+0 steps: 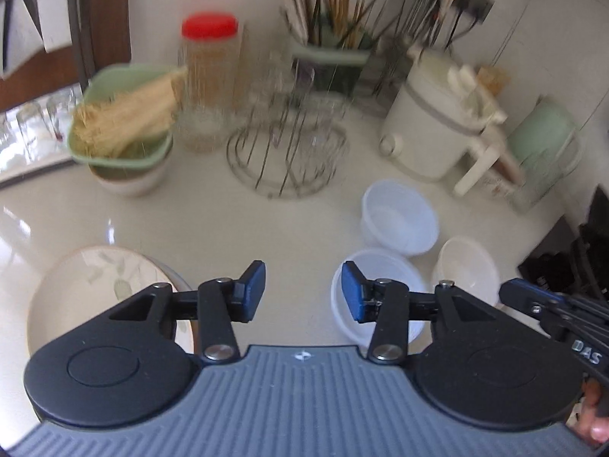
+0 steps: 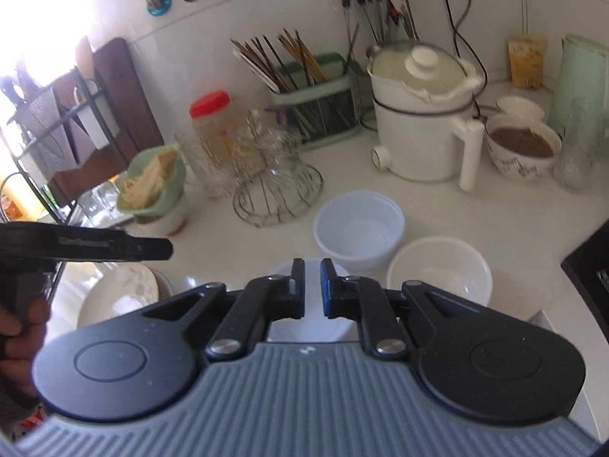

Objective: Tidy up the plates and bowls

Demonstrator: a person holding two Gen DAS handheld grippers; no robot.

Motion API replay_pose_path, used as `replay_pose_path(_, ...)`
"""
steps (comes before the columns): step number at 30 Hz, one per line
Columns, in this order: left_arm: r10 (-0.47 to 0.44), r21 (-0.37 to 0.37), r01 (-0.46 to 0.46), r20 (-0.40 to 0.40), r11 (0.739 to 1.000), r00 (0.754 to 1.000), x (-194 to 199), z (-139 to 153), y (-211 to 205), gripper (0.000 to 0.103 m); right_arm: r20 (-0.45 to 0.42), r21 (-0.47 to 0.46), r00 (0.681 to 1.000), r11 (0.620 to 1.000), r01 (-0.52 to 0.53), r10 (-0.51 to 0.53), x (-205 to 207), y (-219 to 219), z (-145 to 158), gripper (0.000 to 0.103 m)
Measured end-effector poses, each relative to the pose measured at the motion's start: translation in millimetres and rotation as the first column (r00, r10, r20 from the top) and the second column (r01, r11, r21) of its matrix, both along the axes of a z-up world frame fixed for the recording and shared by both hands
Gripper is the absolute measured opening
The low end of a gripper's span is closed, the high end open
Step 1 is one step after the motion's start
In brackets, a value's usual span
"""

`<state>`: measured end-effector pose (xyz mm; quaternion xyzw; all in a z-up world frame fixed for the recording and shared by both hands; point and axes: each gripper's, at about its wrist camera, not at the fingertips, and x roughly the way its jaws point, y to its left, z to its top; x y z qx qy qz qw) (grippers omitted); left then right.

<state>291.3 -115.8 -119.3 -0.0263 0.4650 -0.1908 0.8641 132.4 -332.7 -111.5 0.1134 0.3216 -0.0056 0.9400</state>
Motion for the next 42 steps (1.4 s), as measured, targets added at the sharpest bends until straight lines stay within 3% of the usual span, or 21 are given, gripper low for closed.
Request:
replay_pose_path(3,-0.008,-0.005,0.008,-0.061,1.0,0.998,5.9,-19.0,-7.8,0.05,-0.04,0.009,0.999,1.0,0.014,-0.013,2.4,-6.0,-13.6,0.016)
replay_pose_path(4,-0.012,-0.011,0.011,-0.083,1.0,0.996,8.5,-24.8,-9.1,0.051,-0.054,0.019,0.998,1.0,0.023,-0.022,3.9,-8.2,-17.6,0.031)
replay_pose_path(6,-0.021,-0.01,0.02,-0.104,1.0,0.994,11.9,-31.5,-13.5,0.051,-0.071,0.045,0.997,0.998,0.044,-0.041,4.6,-12.3,-25.1,0.043)
replay_pose_path(9,-0.025,-0.001,0.025,-0.112,1.0,0.993,18.7,-42.1,-21.0,0.053,-0.087,0.098,0.996,0.994,0.04,-0.032,7.3,-17.5,-37.7,0.042)
replay_pose_path(14,0.006,-0.055,-0.017,-0.205,0.998,0.979,42.2,-66.8,-32.1,0.053,-0.155,0.129,0.982,0.984,0.123,-0.103,21.1,-22.8,-64.4,0.042)
replay_pose_path(19,0.013,-0.038,-0.023,-0.229,0.999,0.973,55.6,-86.8,-42.2,0.052,-0.179,0.178,0.976,0.972,0.155,-0.123,36.9,-23.8,-86.4,0.042)
replay_pose_path(24,0.029,-0.046,-0.043,-0.272,0.998,0.962,55.8,-101.8,-41.3,0.051,-0.193,0.156,0.974,0.977,0.148,-0.117,48.7,-21.3,-95.2,0.034)
replay_pose_path(28,0.028,-0.052,-0.044,-0.278,0.998,0.96,51.8,-107.7,-43.9,0.039,-0.227,0.115,0.965,0.981,0.158,-0.129,55.3,-21.4,-98.3,0.028)
replay_pose_path(34,0.018,-0.047,-0.033,-0.281,0.998,0.959,51.5,-106.0,-53.4,0.022,-0.24,0.133,0.965,0.981,0.139,-0.104,60.4,-23.4,-102.3,0.016)
replay_pose_path(42,0.052,-0.042,-0.068,-0.306,0.997,0.951,54.4,-100.6,-47.5,0.019,-0.258,0.157,0.964,0.983,0.1,-0.057,67.3,-20.7,-101.0,0.016)
